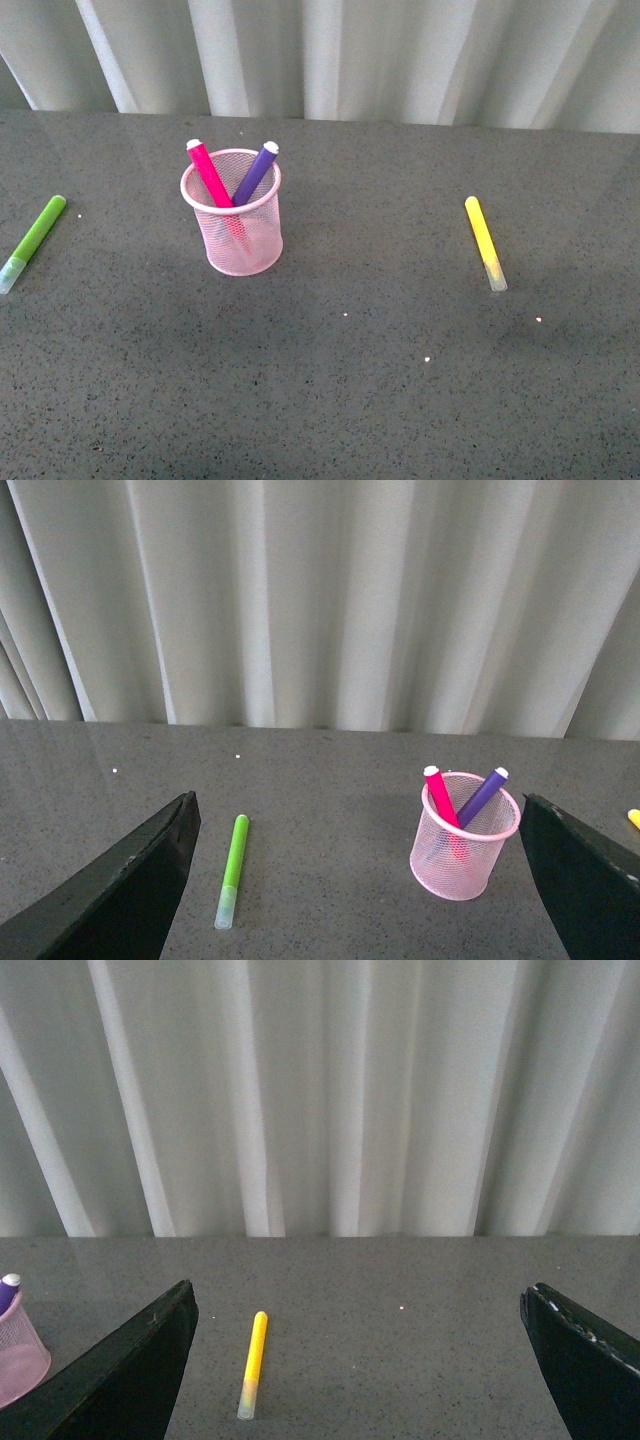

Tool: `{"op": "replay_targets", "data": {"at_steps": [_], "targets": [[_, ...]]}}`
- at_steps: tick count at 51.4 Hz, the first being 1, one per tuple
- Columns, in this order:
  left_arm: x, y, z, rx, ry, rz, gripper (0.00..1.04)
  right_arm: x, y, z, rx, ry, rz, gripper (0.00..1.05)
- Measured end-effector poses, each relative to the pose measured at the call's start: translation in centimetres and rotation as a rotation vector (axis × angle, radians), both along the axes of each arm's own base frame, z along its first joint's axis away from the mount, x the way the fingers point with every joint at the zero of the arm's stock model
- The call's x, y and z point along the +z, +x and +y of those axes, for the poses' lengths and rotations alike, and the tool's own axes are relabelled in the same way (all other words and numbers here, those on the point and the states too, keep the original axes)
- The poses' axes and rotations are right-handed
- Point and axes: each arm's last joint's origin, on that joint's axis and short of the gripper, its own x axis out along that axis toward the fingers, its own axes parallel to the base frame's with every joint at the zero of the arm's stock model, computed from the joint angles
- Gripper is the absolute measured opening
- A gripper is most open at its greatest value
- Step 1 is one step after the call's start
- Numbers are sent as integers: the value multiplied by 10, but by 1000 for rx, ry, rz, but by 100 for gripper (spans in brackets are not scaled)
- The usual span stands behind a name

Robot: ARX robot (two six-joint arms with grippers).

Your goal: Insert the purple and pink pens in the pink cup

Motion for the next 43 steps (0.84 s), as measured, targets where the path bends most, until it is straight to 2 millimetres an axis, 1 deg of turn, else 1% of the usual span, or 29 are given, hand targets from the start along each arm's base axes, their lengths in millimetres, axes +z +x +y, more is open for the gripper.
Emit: {"op": "replay_targets", "data": {"at_steps": [43], "targets": [[0, 0, 0, 0, 0, 0, 98, 0, 0, 0, 0, 0, 0, 98]]}}
